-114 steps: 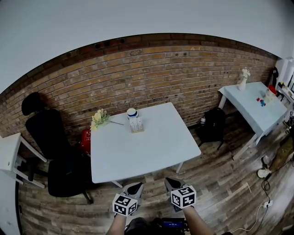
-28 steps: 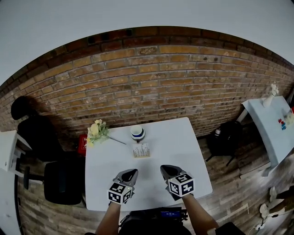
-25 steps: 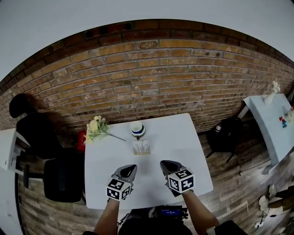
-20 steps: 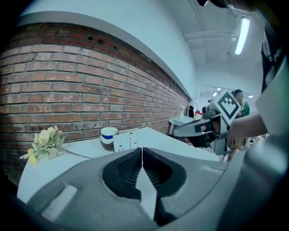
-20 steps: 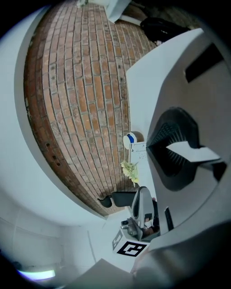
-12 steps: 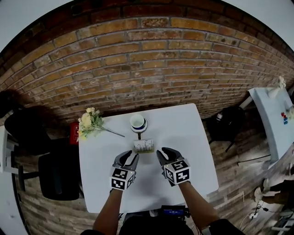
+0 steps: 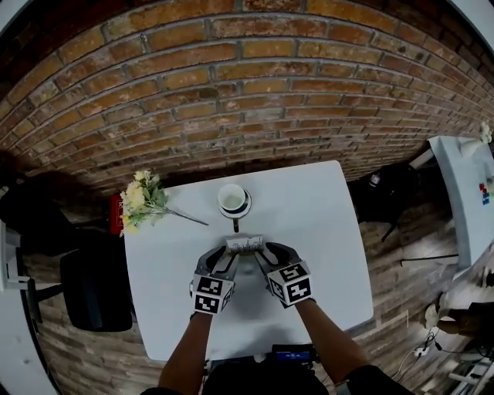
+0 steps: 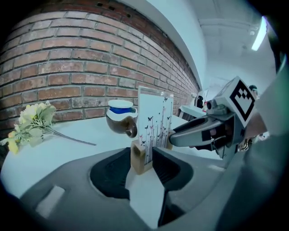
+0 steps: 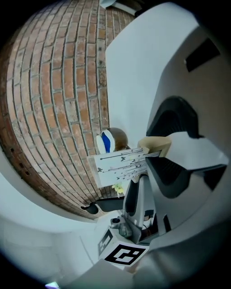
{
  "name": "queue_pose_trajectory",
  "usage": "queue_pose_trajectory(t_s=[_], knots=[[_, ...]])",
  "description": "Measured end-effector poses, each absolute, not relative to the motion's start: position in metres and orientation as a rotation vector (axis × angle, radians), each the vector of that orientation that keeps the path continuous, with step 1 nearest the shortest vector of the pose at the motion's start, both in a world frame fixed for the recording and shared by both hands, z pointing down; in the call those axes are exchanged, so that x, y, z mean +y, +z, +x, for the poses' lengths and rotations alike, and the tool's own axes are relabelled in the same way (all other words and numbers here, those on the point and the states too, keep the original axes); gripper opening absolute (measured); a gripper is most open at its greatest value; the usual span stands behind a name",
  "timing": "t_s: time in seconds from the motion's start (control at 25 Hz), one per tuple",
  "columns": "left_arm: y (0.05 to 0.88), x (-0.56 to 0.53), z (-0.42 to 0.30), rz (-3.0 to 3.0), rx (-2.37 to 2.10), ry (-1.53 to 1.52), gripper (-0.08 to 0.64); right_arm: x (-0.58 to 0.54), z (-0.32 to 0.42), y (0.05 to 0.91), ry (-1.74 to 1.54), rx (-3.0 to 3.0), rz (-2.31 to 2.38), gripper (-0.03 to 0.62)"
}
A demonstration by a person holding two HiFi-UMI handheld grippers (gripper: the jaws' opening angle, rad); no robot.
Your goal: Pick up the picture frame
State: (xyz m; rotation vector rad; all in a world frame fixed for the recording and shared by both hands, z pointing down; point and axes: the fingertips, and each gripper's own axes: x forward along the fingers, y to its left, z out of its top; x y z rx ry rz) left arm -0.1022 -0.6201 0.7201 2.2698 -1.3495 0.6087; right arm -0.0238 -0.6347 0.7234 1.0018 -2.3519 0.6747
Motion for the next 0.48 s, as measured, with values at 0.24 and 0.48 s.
queue_pose_trajectory(t_s=[0.24, 0.48], knots=[[0.7295, -0.6237, -0.1027, 2.248, -1.367, 0.612, 0.143, -0.6385, -0.0305, 0.7322, 0.693, -2.349, 0.989, 0.141], [0.731, -0.6243, -0.1042, 2.239, -1.382, 0.584, 0.126, -0.6389, -0.0314, 0.7333, 0.666, -2.355, 0.997, 0.126]])
